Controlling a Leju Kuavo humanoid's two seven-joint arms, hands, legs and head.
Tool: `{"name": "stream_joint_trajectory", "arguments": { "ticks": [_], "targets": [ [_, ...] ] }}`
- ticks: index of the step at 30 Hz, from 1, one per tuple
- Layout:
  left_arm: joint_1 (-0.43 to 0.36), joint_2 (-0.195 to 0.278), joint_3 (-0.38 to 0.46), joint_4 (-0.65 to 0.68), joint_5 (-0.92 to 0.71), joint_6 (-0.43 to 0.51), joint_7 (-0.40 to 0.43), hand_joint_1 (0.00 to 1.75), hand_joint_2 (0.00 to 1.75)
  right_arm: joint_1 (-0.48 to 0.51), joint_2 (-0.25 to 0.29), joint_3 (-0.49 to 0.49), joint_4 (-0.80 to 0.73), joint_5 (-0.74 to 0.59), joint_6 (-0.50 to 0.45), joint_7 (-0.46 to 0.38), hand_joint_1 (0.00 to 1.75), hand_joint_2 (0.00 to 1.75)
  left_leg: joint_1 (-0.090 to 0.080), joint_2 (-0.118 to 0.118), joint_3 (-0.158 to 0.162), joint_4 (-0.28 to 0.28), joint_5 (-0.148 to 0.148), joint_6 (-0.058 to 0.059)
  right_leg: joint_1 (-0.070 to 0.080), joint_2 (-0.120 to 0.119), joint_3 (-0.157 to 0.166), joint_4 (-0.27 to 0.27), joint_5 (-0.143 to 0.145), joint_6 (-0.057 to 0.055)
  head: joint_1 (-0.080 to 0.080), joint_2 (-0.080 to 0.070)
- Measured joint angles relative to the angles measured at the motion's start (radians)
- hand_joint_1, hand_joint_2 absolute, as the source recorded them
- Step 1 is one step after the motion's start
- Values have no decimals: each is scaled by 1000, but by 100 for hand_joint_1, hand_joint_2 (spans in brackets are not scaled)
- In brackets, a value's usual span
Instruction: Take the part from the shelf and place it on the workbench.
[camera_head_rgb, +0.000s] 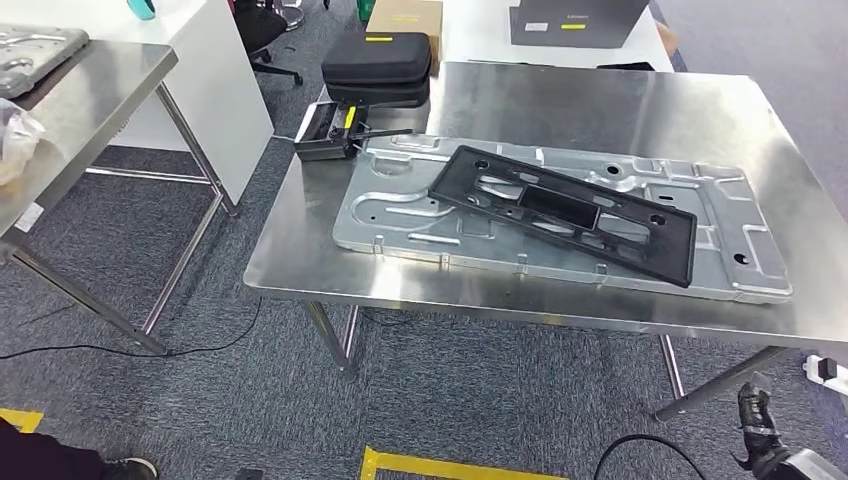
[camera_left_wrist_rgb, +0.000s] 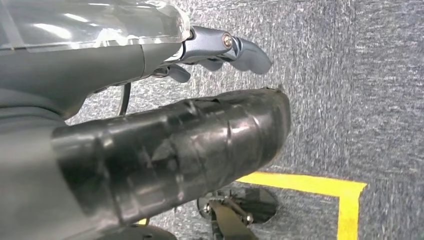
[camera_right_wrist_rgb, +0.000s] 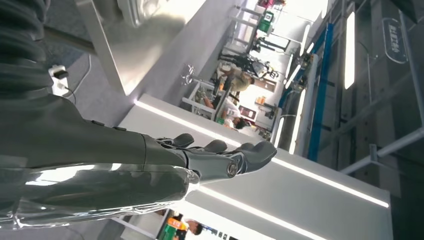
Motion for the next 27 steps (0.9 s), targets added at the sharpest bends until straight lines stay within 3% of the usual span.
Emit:
{"name": "stream_joint_trajectory", "arguments": {
  "ticks": [2,4,5,6,7,8,10,12,15,16,18,20,21,22,23,26,27],
  "targets": [
    [0,0,1,0,0,0,0,0,0,0,4,0,0,0,0,0,0,175,3,-3,-26,63,-62,-10,-5,-2,-16,-5,17,-15,0,0],
    [1,0,1,0,0,0,0,0,0,1,6,1,1,0,0,0,0,175,7,-4,-63,185,-149,-19,-4,-3,-37,-3,32,-20,-1,0],
    [1,0,1,0,0,0,0,0,0,1,7,1,1,0,0,0,0,175,9,-4,-74,237,-173,-22,-3,-3,-48,-1,39,-19,-1,0],
    [1,0,1,0,0,0,0,0,0,1,8,1,2,0,0,-1,0,175,10,-4,-69,259,-176,-23,-3,-3,-58,1,46,-18,-1,0],
    [1,0,2,0,0,0,0,0,0,1,8,1,2,0,0,-1,0,175,10,-4,-47,243,-160,-23,-3,-3,-68,3,52,-16,-1,0],
    [1,0,2,0,0,0,0,0,0,1,8,1,3,0,0,0,0,175,10,-5,-6,190,-134,-20,-2,-3,-75,5,57,-14,-1,0],
    [-1,1,2,0,0,0,0,0,0,1,9,1,3,0,0,0,0,175,8,-6,94,41,-96,-11,-1,-3,-85,8,67,-7,-1,0],
    [-2,1,2,0,0,0,0,0,0,0,9,1,4,0,0,-1,0,175,3,-7,140,-40,-85,-2,0,-3,-88,7,79,4,-1,0],
    [-2,1,3,0,1,0,0,0,0,1,11,1,6,0,0,-3,0,175,3,-4,129,-55,-69,14,0,-2,-90,4,92,24,-1,0],
    [-2,1,3,0,2,0,0,0,0,2,12,1,7,1,0,-3,0,175,6,-2,123,-59,-60,22,1,-2,-96,15,77,28,-1,0],
    [-2,0,4,0,2,0,-1,0,0,3,12,1,12,1,0,-4,0,175,9,3,106,-65,-41,35,0,0,-125,95,-1,32,0,0],
    [-2,0,5,0,2,0,-1,0,0,4,12,1,21,1,0,-4,0,175,7,4,85,-62,-26,39,0,0,-163,223,-88,35,0,0],
    [-1,0,5,0,3,0,-2,0,0,4,12,1,25,1,0,-4,0,175,5,5,74,-59,-20,39,0,0,-170,269,-105,37,0,0],
    [-1,0,5,0,3,0,-2,0,0,4,12,1,29,0,0,-4,0,175,5,5,64,-55,-14,38,0,0,-163,285,-102,37,0,0],
    [-1,0,6,0,3,0,-2,0,0,4,12,1,32,0,0,-4,0,175,5,5,54,-50,-9,37,0,0,-137,262,-82,36,0,0],
    [-1,0,7,0,4,0,-2,0,0,3,13,2,38,-2,0,-4,0,175,4,4,32,-30,-3,30,2,-1,0,59,-23,27,0,0],
    [-2,0,7,0,5,0,-2,0,0,4,13,2,39,-3,0,-5,0,175,3,3,28,-24,0,25,5,-1,25,13,-17,22,0,0]
  ]
}}
